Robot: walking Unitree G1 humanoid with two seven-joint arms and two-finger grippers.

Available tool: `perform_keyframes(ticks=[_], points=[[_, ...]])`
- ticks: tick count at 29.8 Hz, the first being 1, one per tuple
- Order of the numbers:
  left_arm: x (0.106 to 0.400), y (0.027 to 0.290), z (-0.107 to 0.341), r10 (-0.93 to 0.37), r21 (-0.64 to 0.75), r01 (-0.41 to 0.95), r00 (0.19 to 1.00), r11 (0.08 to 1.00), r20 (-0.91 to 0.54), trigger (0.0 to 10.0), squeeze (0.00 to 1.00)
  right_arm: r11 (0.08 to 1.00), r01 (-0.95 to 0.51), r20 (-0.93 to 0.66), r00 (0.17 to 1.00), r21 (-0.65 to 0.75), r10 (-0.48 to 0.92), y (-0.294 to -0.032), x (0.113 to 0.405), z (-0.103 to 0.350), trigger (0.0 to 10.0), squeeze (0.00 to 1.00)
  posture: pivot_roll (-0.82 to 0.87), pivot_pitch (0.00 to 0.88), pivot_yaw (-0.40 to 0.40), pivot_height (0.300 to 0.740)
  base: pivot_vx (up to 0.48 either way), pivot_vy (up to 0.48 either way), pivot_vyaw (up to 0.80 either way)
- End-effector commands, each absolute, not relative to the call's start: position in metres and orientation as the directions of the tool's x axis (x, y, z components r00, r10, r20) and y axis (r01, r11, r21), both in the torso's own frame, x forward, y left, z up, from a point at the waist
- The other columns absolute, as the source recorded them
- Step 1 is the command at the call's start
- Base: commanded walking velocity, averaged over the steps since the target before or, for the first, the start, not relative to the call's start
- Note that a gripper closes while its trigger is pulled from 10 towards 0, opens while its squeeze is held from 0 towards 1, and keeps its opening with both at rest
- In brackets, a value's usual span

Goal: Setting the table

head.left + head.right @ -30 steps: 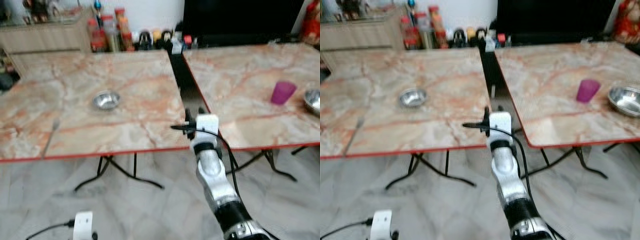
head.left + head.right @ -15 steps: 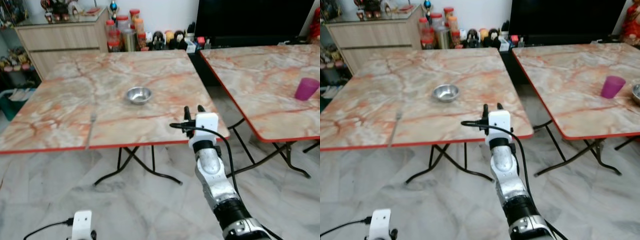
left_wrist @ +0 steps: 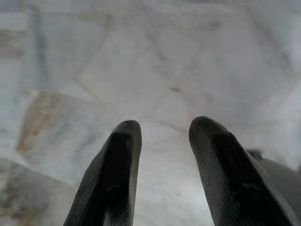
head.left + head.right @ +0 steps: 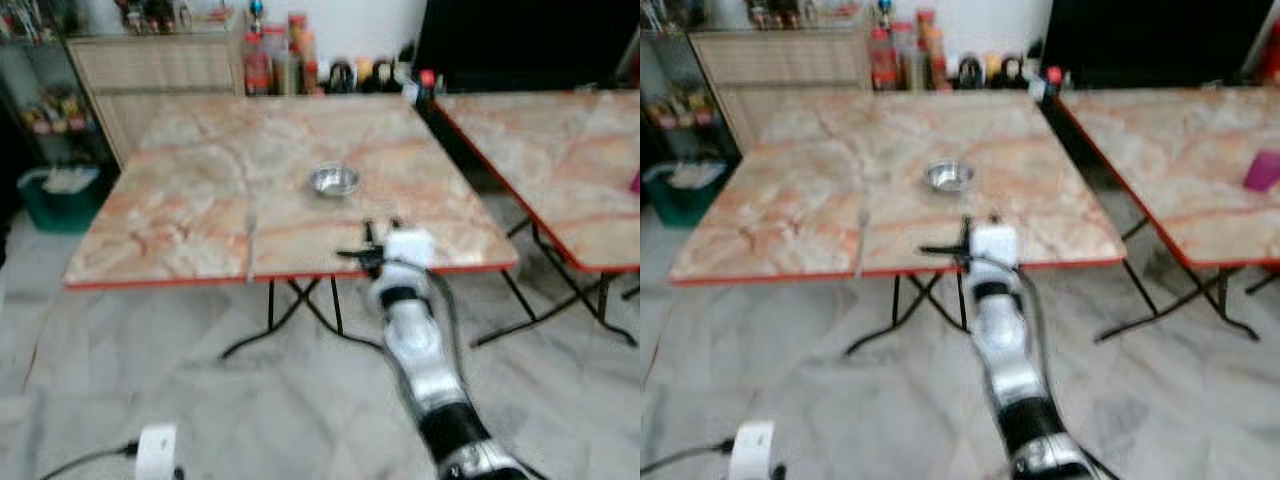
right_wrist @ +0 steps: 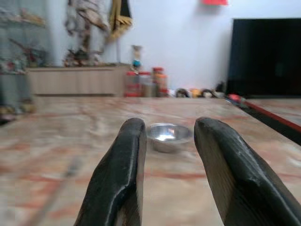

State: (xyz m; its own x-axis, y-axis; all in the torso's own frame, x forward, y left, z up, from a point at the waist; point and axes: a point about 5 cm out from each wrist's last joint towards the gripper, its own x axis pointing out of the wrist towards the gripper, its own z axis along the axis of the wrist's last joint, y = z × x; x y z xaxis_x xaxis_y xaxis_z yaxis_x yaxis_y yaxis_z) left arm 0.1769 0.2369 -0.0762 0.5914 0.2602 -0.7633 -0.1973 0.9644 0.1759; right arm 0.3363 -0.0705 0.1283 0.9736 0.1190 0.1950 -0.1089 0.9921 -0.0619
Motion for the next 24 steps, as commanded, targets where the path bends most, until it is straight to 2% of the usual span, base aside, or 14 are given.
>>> perform_keyframes(ticks=[1,24], points=[[0.1781,0.2310,-0.0774,0.250,0.165,-0.195,0.587,0.967,-0.770,10.0,0.00,0.994,-0.079,0.194,0.977,-0.074,0.092,-0.0816,0.3395,0.1294,10.0,0.00,0.00,0.000,0.010,0.740,0.000,0.382,0.00],[0.1808,0.2289,-0.0766,0.247,0.160,-0.196,0.593,0.967,-0.767,10.0,0.00,0.994,-0.082,0.198,0.976,-0.071,0.094,-0.0819,0.3412,0.1313,10.0,0.00,0.00,0.000,0.007,0.740,0.000,0.384,0.00]])
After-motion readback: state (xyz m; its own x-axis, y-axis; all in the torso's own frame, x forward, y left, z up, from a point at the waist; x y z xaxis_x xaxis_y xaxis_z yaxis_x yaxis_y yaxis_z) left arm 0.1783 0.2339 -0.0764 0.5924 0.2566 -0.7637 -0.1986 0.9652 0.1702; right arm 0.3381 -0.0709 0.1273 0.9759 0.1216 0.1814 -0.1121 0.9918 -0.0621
